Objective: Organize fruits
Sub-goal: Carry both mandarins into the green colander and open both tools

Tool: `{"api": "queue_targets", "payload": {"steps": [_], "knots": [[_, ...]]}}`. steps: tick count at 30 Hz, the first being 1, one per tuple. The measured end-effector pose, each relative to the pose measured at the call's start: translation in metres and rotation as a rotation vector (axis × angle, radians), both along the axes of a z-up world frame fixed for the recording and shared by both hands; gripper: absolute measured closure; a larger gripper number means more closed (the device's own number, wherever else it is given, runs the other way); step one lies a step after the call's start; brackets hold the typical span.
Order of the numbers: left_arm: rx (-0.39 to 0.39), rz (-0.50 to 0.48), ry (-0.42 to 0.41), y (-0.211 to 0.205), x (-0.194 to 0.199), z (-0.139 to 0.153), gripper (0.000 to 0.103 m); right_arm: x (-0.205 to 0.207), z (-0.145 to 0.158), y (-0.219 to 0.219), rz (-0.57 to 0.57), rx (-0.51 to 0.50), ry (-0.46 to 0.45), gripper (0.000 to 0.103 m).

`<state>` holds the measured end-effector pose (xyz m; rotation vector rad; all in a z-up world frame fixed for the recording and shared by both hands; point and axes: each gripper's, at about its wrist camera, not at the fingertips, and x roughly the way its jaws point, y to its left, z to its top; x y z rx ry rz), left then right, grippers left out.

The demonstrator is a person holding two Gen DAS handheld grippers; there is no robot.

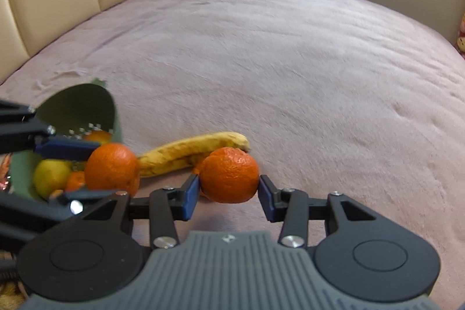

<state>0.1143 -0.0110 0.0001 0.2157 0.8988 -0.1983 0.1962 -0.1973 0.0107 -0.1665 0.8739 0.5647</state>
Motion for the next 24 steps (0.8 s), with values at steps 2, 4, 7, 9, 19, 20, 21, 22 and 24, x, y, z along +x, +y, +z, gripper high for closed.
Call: {"api": "queue_targets", "payload": {"steps": [2,4,7,9,19,20,21,22,24], "knots": [[-0.003,0.006,0.000,0.006,-0.002,0.009,0.054,-0.008,0.007,0.004,0.014,0.008,-0.010,0.061],[-0.003,0.010,-0.007,0.013,-0.004,0.017,0.054,-0.015,0.014,0.009,0.024,0.018,-0.018,0.061],[0.008,0.017,-0.022,0.023,-0.007,0.027,0.054,-0.025,0.023,0.018,0.043,0.032,-0.029,0.061],[0.006,0.037,-0.025,0.032,-0.007,0.031,0.054,-0.030,0.028,0.027,0.064,0.037,-0.036,0.061],[-0.020,0.180,-0.017,0.083,-0.007,0.037,0.054,-0.054,0.047,0.087,0.235,0.029,-0.087,0.062],[-0.024,0.192,-0.012,0.088,-0.007,0.037,0.054,-0.055,0.047,0.094,0.251,0.022,-0.091,0.062],[-0.027,0.204,-0.003,0.093,-0.006,0.036,0.054,-0.055,0.047,0.100,0.266,0.018,-0.090,0.062],[-0.030,0.216,0.006,0.097,-0.006,0.035,0.054,-0.055,0.046,0.105,0.279,0.018,-0.086,0.062],[-0.037,0.241,0.024,0.109,-0.005,0.032,0.054,-0.053,0.044,0.116,0.304,0.017,-0.075,0.062]]}}
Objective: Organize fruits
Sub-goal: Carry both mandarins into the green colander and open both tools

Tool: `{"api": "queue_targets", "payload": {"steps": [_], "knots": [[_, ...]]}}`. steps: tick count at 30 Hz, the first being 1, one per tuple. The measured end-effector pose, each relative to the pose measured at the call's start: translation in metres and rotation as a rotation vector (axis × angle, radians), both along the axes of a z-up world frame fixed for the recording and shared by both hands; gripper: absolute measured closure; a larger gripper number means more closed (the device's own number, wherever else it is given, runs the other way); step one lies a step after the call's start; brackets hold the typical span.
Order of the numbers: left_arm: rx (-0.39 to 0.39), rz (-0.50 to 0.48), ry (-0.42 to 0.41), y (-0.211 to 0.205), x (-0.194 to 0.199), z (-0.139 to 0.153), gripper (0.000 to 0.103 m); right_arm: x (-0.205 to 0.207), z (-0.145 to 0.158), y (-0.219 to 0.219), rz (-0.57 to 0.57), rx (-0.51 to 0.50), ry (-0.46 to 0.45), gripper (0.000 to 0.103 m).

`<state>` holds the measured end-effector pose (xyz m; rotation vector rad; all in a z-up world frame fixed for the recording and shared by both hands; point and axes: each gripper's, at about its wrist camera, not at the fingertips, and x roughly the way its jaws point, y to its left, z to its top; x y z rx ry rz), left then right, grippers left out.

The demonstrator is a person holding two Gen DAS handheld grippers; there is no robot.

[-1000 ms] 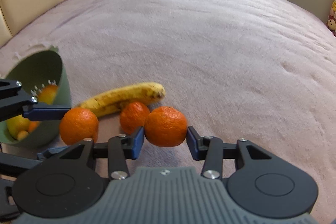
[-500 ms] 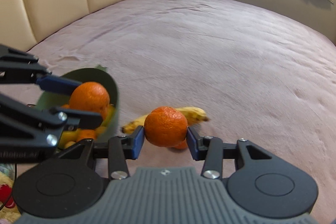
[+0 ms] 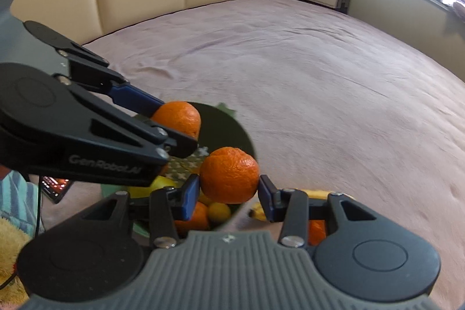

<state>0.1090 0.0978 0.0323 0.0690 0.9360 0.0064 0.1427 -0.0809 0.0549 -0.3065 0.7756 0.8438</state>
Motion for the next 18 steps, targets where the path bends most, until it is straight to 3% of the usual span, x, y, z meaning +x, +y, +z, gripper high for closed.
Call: {"api": "queue_targets", "payload": {"steps": [3,8,11,18], "knots": [[-0.031,0.046,0.018,0.020,0.002,-0.004,0.054,0.003,-0.003,0.017,0.034,-0.019,0.000,0.062],[-0.176,0.166,0.036,0.065,0.004,-0.006,0.054,0.010,-0.013,0.041,0.088,-0.063,-0.002,0.062],[-0.224,0.222,0.040,0.080,0.006,-0.010,0.054,0.015,-0.022,0.054,0.107,-0.090,-0.004,0.062],[-0.318,0.238,0.049,0.085,0.019,-0.029,0.054,0.032,-0.035,0.070,0.132,-0.115,0.002,0.062]]}}
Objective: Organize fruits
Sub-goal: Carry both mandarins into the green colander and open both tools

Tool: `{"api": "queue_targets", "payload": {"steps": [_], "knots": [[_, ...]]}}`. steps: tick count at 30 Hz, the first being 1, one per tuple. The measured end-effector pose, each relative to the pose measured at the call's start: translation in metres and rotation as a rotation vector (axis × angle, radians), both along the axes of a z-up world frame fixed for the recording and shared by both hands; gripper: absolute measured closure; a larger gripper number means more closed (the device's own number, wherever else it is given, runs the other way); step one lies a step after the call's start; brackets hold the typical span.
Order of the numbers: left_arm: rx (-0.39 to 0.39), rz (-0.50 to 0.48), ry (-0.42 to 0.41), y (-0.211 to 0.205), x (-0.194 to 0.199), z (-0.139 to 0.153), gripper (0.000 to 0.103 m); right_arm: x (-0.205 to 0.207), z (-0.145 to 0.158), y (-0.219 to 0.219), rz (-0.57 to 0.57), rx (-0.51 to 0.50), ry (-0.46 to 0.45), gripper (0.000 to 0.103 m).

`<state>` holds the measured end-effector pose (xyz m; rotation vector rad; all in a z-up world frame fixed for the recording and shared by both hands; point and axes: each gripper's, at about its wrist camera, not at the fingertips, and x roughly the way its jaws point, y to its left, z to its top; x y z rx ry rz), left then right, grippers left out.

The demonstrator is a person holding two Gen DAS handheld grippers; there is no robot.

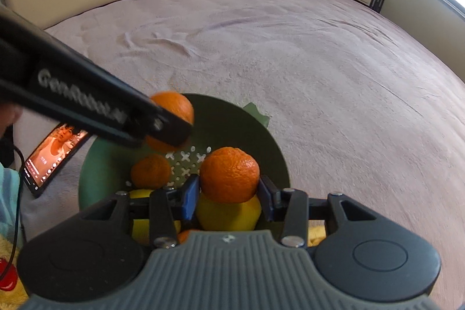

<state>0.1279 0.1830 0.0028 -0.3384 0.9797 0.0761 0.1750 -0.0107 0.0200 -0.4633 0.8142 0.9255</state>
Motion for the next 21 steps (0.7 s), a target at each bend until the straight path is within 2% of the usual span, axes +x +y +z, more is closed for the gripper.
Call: {"api": "queue_targets", "payload": {"steps": [5,12,21], "knots": [[-0.026,0.017,0.061,0.001,0.011,-0.019,0.054,0.001,-0.007,0.004,0.027,-0.048,-0.052,0.062],[-0.083,0.065,0.145,0.009,0.020,-0.045,0.054,0.010,-0.016,0.003,0.061,-0.042,-0.037,0.062],[-0.062,0.079,0.184,0.011,0.025,-0.055,0.054,0.011,-0.018,0.000,0.100,-0.022,-0.033,0.062]]}}
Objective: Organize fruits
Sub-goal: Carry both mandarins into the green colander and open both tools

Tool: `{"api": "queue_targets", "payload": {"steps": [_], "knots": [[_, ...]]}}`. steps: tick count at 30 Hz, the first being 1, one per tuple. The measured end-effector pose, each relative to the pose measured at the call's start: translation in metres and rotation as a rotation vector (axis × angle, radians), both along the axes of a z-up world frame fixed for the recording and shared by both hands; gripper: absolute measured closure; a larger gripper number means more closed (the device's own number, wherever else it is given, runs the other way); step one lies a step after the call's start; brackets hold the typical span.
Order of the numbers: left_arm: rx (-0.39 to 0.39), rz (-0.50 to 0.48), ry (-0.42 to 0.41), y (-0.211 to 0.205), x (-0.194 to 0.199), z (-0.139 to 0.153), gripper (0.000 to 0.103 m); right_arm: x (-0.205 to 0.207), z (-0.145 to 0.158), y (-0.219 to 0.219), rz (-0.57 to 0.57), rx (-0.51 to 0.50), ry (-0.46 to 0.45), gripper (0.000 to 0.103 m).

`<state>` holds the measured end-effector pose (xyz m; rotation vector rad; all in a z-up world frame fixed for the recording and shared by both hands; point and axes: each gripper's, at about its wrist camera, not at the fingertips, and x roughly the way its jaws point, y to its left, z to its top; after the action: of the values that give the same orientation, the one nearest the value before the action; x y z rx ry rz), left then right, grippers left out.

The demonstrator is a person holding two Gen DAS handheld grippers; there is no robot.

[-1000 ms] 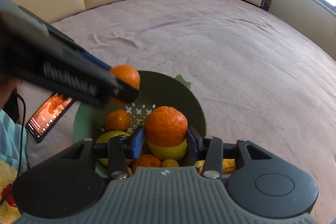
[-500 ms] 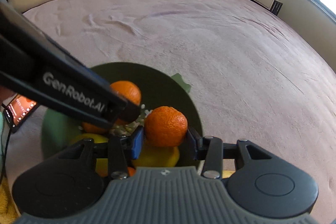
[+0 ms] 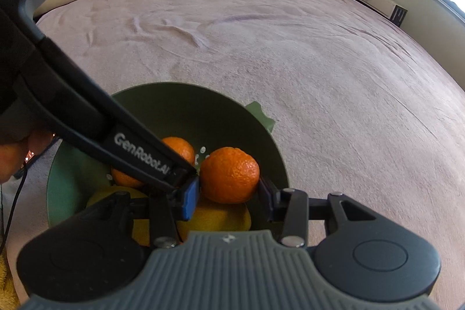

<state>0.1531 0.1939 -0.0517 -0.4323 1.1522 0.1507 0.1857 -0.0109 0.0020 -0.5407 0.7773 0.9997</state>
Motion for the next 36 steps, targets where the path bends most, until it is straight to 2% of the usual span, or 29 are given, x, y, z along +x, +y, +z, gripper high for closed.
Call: {"api": "queue_targets", "payload": {"steps": [6,11,18,27,36], "knots": [[-0.011,0.017,0.014,0.002,-0.001,0.004,0.054,0.000,-0.001,-0.006,0.024,-0.001,-0.009,0.062],[-0.008,0.066,-0.017,0.011,-0.002,0.014,0.043,0.000,-0.001,-0.004,0.023,-0.004,-0.012,0.062],[-0.001,0.122,-0.066,0.019,-0.005,0.028,0.043,0.000,-0.006,0.000,-0.006,0.012,0.029,0.062],[0.015,0.117,-0.046,0.017,-0.004,0.026,0.043,-0.003,-0.012,0.008,-0.029,-0.028,0.040,0.061],[0.027,0.114,-0.050,0.015,-0.004,0.028,0.043,-0.006,0.002,0.006,-0.050,-0.021,0.050,0.059]]}}
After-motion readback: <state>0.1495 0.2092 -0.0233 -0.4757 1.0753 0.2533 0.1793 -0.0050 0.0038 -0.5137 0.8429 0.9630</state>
